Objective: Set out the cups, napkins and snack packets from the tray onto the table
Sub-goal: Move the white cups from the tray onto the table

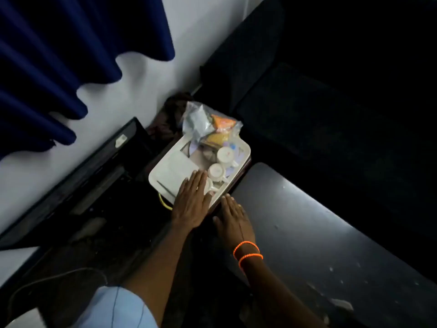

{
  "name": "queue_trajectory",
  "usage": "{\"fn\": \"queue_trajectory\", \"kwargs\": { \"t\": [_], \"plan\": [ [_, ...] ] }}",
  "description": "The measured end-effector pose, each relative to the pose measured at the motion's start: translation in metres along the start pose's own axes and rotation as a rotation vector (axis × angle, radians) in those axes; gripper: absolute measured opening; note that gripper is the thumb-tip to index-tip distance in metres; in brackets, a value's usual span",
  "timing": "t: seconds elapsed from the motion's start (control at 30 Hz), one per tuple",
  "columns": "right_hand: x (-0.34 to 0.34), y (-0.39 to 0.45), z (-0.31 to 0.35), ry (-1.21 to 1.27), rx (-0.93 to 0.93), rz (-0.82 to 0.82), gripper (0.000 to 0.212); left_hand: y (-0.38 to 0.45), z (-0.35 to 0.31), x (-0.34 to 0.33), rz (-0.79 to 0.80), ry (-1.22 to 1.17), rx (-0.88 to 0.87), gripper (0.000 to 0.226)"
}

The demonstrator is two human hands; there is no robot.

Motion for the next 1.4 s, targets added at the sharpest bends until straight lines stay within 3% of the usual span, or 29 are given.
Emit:
{"fn": "queue_trajectory", "kwargs": {
  "t": [0.17,0.3,0.43,0.7,0.93,1.03,1.13,1.4],
  "plan": [
    [-0.044,0.021,0.028,-0.008,0.025,0.023,0.059,0.009,0.070,-0.004,0.061,-0.056,0.084,0.075],
    [-0.055,0.038,0.048,-0.058,0.083,-0.077,0.037,0.009,0.092,-0.013,0.089,-0.199,0.186,0.064],
    [-0.063,0.048,0.055,0.033,0.001,-0.122,0.022,0.000,0.104,-0.025,0.134,-0.371,0.324,0.062],
    [-0.052,0.044,0.065,0.301,-0.012,-0.258,0.012,-0.007,0.096,-0.004,-0.226,-0.498,0.297,0.052],
    [-0.038,0.006,0.023,0.432,-0.237,-0.389,0.012,0.000,0.045,-0.010,-0.293,-0.587,0.199,0.030],
    [-0.036,-0.023,-0.014,0.482,-0.358,-0.442,0.014,0.007,0.009,-0.035,-0.225,-0.748,0.241,0.031],
    [-0.032,-0.054,-0.059,0.488,-0.499,-0.488,0.012,0.016,-0.041,-0.076,-0.039,-0.900,0.316,0.036],
    [-0.026,-0.137,-0.168,0.570,-0.755,-0.599,0.021,0.007,-0.164,-0.184,0.434,-0.937,0.305,0.038]
  ]
}}
Point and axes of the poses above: each hand's wrist, its own y-axis towards the middle knuckle, its own x-axis out of the back of the hand, z = x × y, the point moved 6 cm from there along y, towards the middle knuckle, and after that the axes turned 4 degrees about -y, right-handed, at the moved point
